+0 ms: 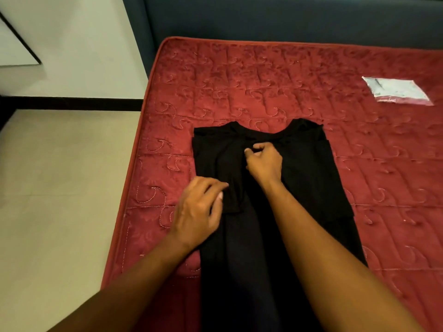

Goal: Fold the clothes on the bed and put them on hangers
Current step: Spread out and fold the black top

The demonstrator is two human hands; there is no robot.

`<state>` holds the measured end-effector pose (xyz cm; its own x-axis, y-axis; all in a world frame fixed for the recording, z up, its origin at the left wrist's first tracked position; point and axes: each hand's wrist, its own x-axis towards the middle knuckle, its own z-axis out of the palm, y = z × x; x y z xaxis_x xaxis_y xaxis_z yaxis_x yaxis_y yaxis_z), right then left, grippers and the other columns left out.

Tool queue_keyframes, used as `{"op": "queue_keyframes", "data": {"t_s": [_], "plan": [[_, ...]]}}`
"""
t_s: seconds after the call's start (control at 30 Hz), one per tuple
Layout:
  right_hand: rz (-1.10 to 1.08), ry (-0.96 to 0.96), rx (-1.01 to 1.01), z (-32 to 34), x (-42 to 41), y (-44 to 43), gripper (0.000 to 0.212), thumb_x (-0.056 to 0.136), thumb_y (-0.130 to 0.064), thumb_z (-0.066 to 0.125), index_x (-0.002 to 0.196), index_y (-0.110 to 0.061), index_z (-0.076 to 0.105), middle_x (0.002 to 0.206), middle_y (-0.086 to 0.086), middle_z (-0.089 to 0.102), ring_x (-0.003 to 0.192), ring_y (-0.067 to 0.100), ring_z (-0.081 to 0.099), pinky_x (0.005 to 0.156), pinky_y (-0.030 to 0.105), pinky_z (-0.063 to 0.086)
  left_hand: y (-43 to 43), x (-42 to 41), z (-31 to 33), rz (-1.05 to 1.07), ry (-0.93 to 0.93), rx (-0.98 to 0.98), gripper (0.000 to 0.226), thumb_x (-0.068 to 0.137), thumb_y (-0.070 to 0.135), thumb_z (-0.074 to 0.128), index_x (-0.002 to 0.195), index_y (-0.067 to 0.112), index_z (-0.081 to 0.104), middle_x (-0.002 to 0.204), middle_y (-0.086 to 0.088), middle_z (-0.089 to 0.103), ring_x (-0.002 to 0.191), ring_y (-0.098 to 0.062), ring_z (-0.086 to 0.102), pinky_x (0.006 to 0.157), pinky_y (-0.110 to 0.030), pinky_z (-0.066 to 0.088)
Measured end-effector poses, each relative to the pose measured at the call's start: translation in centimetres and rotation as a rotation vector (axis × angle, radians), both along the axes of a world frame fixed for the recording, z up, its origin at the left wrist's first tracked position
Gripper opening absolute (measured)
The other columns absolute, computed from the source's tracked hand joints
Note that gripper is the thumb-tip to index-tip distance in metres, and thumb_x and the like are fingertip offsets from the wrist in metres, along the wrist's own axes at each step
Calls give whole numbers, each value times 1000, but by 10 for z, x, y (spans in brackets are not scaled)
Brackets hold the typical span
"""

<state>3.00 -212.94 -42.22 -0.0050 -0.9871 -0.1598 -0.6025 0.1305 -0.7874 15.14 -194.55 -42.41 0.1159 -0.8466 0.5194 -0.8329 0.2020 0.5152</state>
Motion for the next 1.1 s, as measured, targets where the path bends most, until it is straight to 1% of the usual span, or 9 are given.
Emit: {"op": "queue_keyframes", "data": {"t_s": [0.1,0.17,0.27,0.47,0.57,0.73,0.83,0.93,1.1], "plan": [[64,-35,117,-10,-17,49,58,68,-61,73,113,-27,57,76,-4,74,74,19,75,76,40,62,6,17,-13,154,51,150,32,99,21,55,127,11,66,123,-4,64,111,-24,58,94,-44,48],[147,-19,235,-12,-25,70,70,64,-56,85,119,-29,50,81,-3,73,72,18,75,72,45,64,6,18,-17,169,8,240,37,97,29,55,129,14,65,129,-5,62,115,-26,57,96,-47,48],[116,-31,262,-12,-43,83,58,73,-31,90,115,-27,51,72,-3,73,64,14,74,73,48,63,8,14,-17,193,-86,333,44,92,36,53,129,16,66,137,-7,57,121,-27,53,97,-50,48],[113,-106,288,2,-51,111,47,73,-34,90,103,-30,54,74,-4,73,65,18,74,73,44,64,38,-3,-18,198,80,408,62,91,41,59,145,12,51,151,-13,46,138,-29,43,115,-46,38],[6,-97,198,5,-58,124,38,75,-26,82,100,-35,55,78,-7,74,80,16,74,81,40,61,58,-13,-19,214,72,427,61,93,23,67,149,7,46,155,-16,43,142,-33,40,118,-47,34],[24,-151,153,1,-69,184,34,81,-40,78,106,-28,58,78,-7,74,79,13,74,81,38,62,93,-38,-5,426,231,348,48,81,-10,67,128,-3,61,117,-22,65,108,-38,60,99,-43,46],[141,-83,171,-5,-79,225,46,73,-40,88,106,-27,59,80,-8,75,80,12,73,75,31,59,121,-57,5,550,456,399,27,85,1,71,111,2,68,87,-13,71,86,-33,68,83,-38,51],[119,-53,145,-11,-95,260,27,78,-20,81,97,-27,62,88,-1,76,82,14,74,74,31,61,154,-79,13,595,541,536,18,85,20,80,94,9,69,78,-6,69,80,-22,65,74,-29,44],[161,37,85,-1,-129,334,26,88,-46,70,100,-24,69,99,1,74,96,20,70,83,35,57,212,-105,18,554,655,700,48,74,34,89,57,16,48,57,-5,47,54,-20,44,57,-31,35]]}}
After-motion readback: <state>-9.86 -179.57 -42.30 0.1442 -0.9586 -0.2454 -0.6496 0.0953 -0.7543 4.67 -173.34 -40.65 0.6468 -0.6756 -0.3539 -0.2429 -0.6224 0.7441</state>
